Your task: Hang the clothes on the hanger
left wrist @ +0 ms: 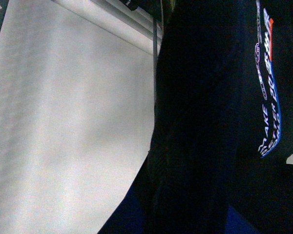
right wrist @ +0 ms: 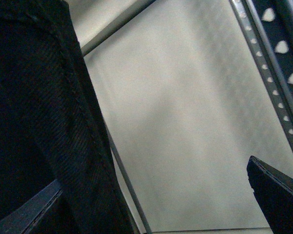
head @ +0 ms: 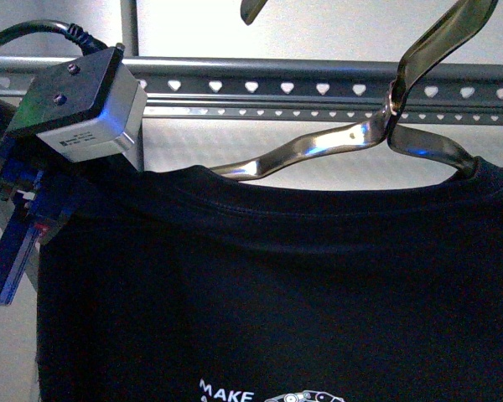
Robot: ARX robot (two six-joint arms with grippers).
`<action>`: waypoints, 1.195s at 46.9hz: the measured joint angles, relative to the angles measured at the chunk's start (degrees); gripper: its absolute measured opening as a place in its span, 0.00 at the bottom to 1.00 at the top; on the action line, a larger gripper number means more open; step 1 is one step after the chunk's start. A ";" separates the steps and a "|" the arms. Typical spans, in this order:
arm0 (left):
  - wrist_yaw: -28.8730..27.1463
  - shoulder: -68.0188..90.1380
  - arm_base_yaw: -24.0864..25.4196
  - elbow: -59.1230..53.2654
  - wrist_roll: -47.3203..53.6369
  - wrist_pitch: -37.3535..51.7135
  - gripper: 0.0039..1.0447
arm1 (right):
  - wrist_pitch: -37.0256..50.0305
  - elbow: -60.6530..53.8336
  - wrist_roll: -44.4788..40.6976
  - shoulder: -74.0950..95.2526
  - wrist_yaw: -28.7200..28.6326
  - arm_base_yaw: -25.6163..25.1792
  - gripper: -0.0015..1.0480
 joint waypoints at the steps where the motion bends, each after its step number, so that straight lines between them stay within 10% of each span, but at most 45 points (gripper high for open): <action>1: -0.02 0.00 0.00 0.00 0.00 0.00 0.10 | -0.31 1.07 -0.70 1.57 0.61 0.46 0.93; 5: -0.44 0.00 0.00 0.00 0.00 0.00 0.10 | -0.35 3.26 -1.03 5.14 2.08 1.31 0.92; 27: -0.94 0.00 0.26 0.28 -0.50 0.33 0.12 | 4.87 2.29 8.74 10.73 -0.81 1.31 0.25; 37: 1.09 -0.04 0.07 0.79 -0.50 0.39 0.42 | 5.01 -2.73 10.45 10.45 -4.37 -2.08 0.13; 38: 1.29 -0.09 -0.11 0.85 -0.52 0.42 0.94 | 1.36 -7.02 22.40 15.04 -5.22 -11.91 0.10; 39: 0.87 -0.11 -0.09 0.79 -0.61 0.61 0.94 | 1.33 -6.88 22.73 15.04 -5.09 -11.91 0.10; 46: -37.31 -4.22 1.20 -9.46 -54.38 38.10 0.94 | -0.52 0.17 36.24 14.51 -1.97 -10.88 0.10; 56: -47.65 -7.17 2.34 -9.31 -99.91 41.68 0.94 | -4.22 6.29 47.08 13.42 0.37 -9.66 0.09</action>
